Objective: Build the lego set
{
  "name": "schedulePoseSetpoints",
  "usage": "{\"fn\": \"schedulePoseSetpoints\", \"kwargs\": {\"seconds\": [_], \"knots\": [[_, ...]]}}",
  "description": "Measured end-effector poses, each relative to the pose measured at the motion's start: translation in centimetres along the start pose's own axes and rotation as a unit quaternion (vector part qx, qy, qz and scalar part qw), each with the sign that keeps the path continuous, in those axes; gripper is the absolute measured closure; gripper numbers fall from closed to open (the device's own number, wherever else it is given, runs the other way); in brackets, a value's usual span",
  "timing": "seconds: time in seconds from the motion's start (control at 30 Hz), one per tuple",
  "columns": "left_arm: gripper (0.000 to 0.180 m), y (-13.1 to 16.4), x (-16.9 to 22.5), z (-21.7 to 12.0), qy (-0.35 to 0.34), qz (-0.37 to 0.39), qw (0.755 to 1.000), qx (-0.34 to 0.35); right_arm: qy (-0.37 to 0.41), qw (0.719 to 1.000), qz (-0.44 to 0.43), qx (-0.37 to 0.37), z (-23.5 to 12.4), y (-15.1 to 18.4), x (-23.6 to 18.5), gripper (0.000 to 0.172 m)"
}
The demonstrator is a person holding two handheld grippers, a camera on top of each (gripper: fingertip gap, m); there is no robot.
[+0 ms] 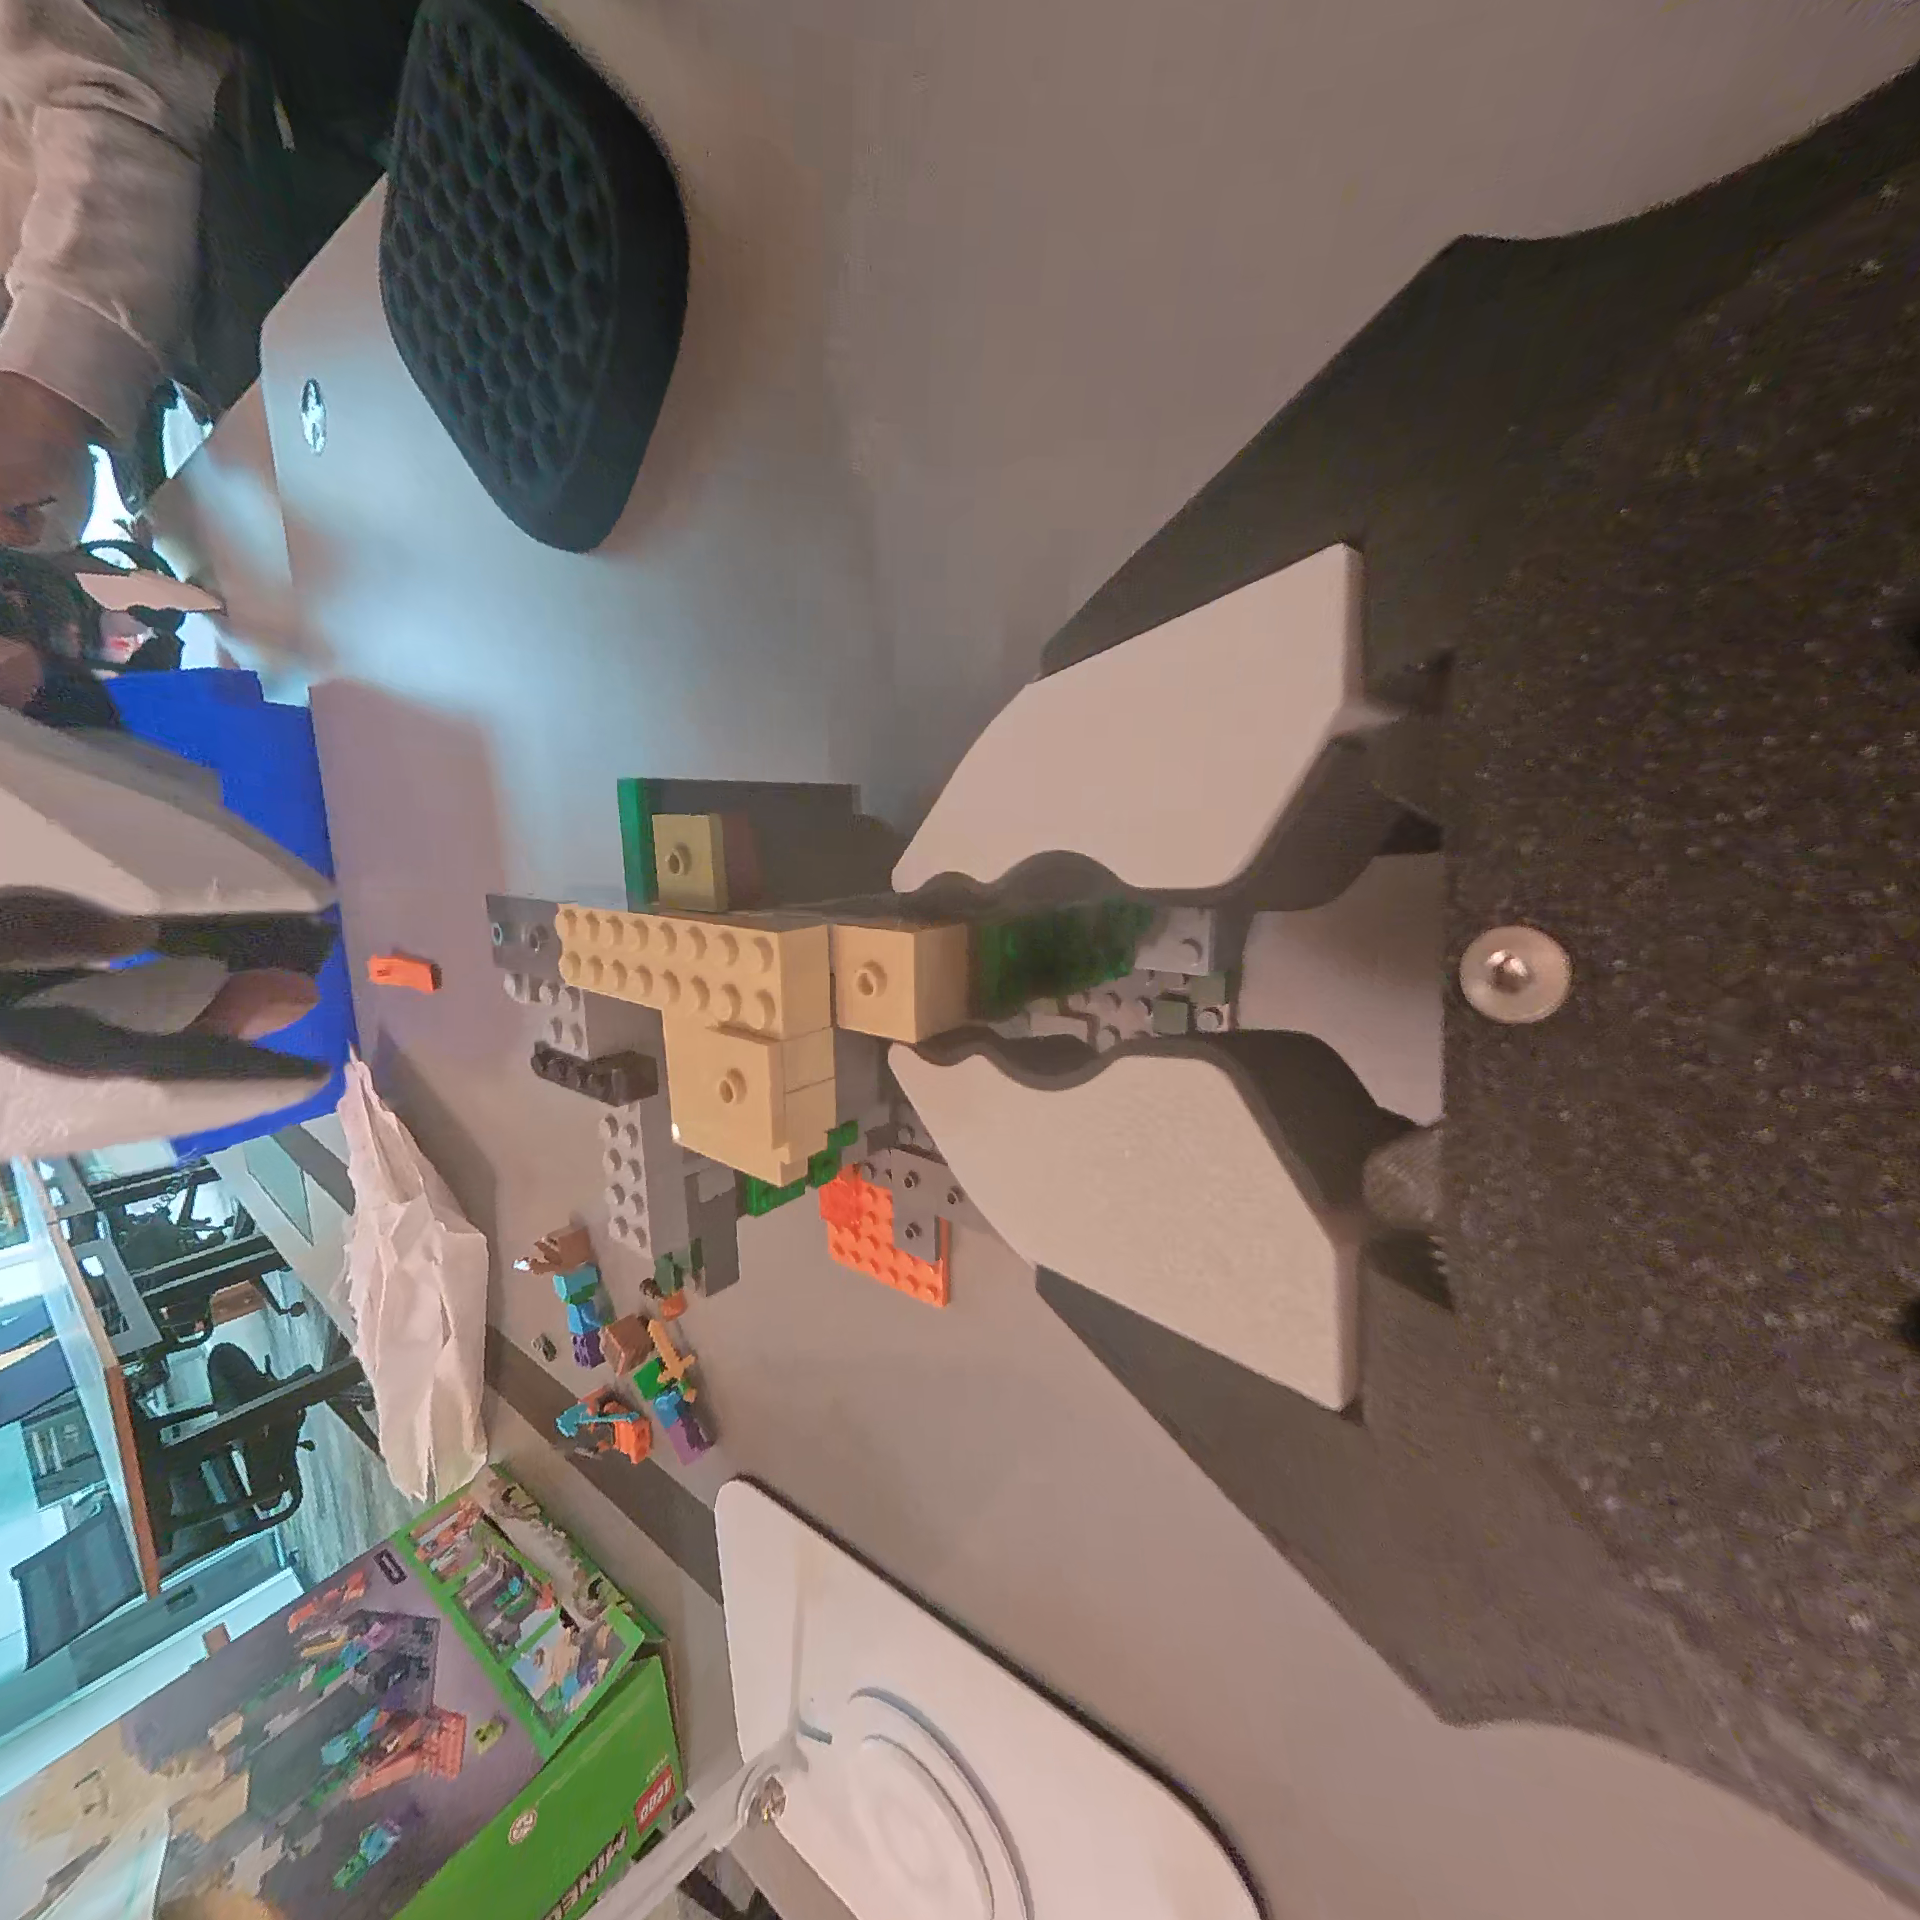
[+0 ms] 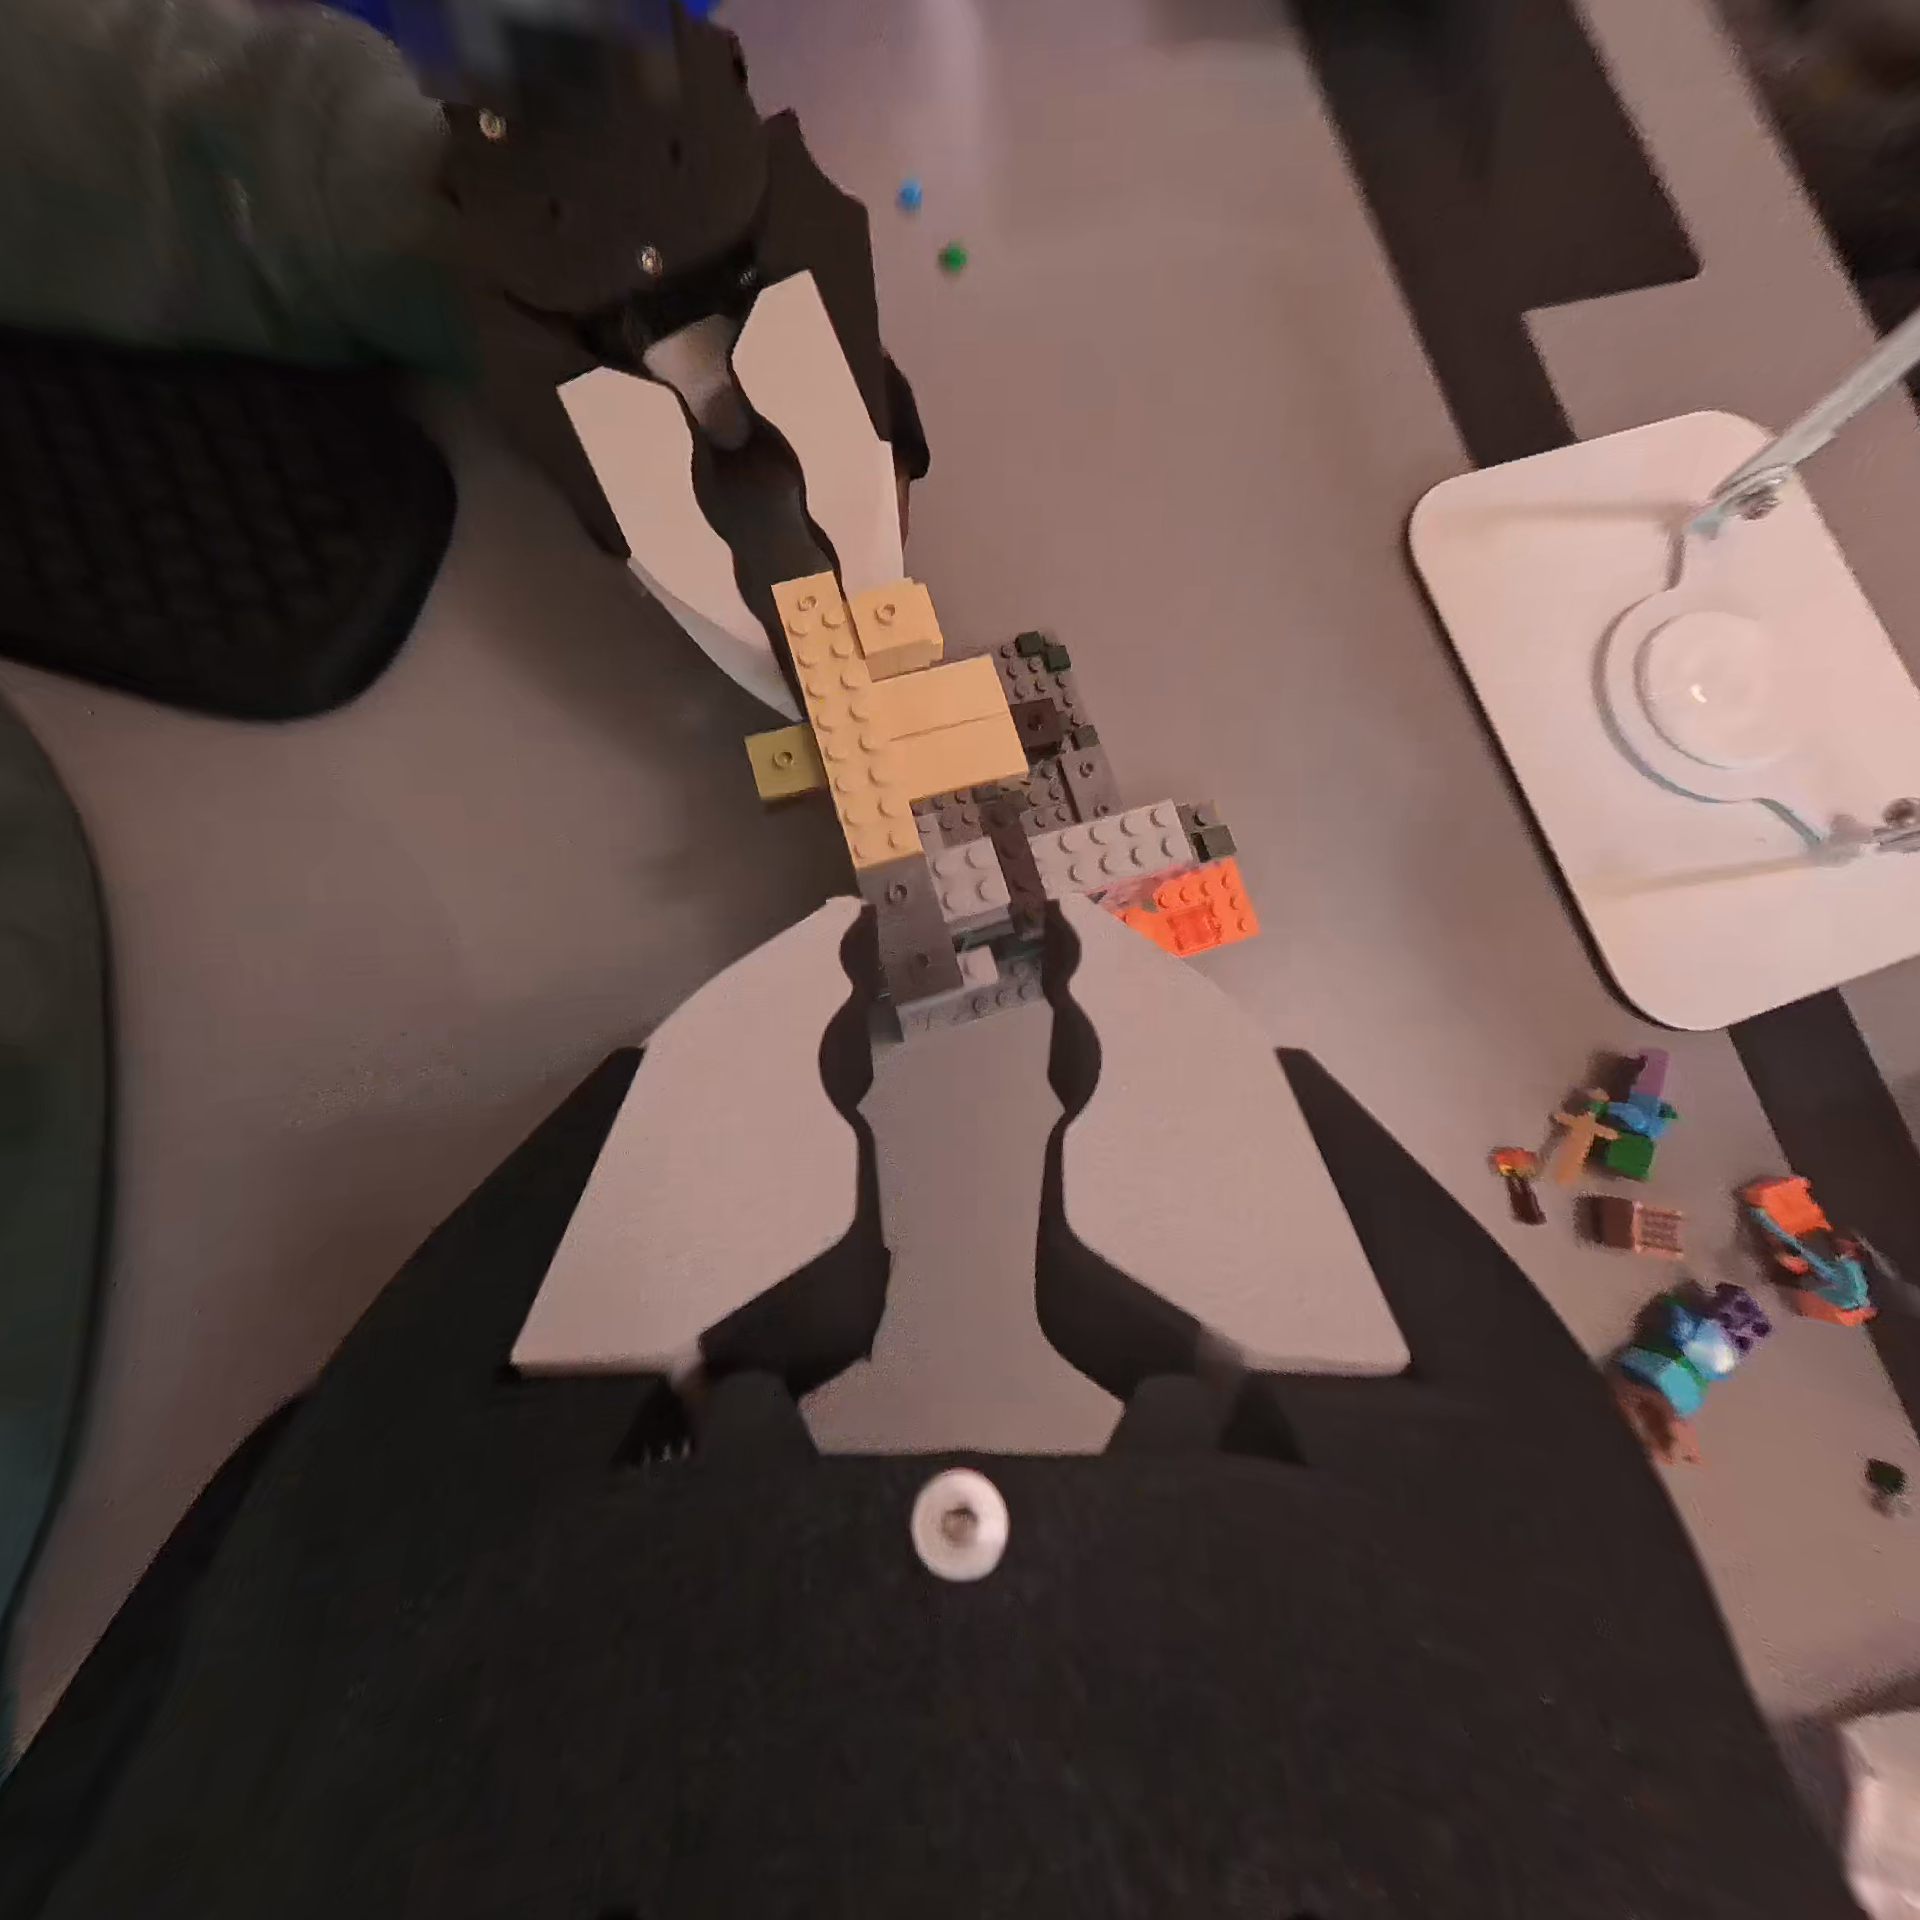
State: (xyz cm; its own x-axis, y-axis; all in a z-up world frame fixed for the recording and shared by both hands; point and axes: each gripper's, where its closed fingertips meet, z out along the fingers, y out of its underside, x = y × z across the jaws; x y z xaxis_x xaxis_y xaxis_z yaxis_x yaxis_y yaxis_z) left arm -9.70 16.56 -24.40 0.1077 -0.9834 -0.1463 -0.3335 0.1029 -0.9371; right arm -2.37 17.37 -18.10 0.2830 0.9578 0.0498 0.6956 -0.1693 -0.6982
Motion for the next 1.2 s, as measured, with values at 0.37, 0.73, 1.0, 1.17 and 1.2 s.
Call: {"fn": "schedulePoseSetpoints", "kwargs": {"seconds": [0.37,0.73,1.0,1.17,1.2], "knots": [[0.155,0.7,-2.1,-1.0,0.009,-0.012,0.999,-0.033,0.035,0.981,0.039,0.189,3.4,1.9,-1.0,0.142],[0.150,1.0,-4.2,-0.8,-0.012,-0.028,0.996,-0.083,0.077,0.976,0.037,0.202,3.5,1.5,-1.8,0.148],[0.150,0.9,-4.6,-0.4,-0.037,-0.028,0.995,-0.093,0.097,0.971,0.056,0.212,3.4,1.7,-1.1,0.148],[0.150,0.9,-4.7,-0.4,-0.044,-0.029,0.994,-0.091,0.097,0.970,0.059,0.214,3.4,1.7,-1.1,0.148],[0.150,0.8,-4.7,-0.5,-0.045,-0.027,0.994,-0.091,0.098,0.970,0.060,0.215,3.3,1.7,-1.1,0.148]]}}
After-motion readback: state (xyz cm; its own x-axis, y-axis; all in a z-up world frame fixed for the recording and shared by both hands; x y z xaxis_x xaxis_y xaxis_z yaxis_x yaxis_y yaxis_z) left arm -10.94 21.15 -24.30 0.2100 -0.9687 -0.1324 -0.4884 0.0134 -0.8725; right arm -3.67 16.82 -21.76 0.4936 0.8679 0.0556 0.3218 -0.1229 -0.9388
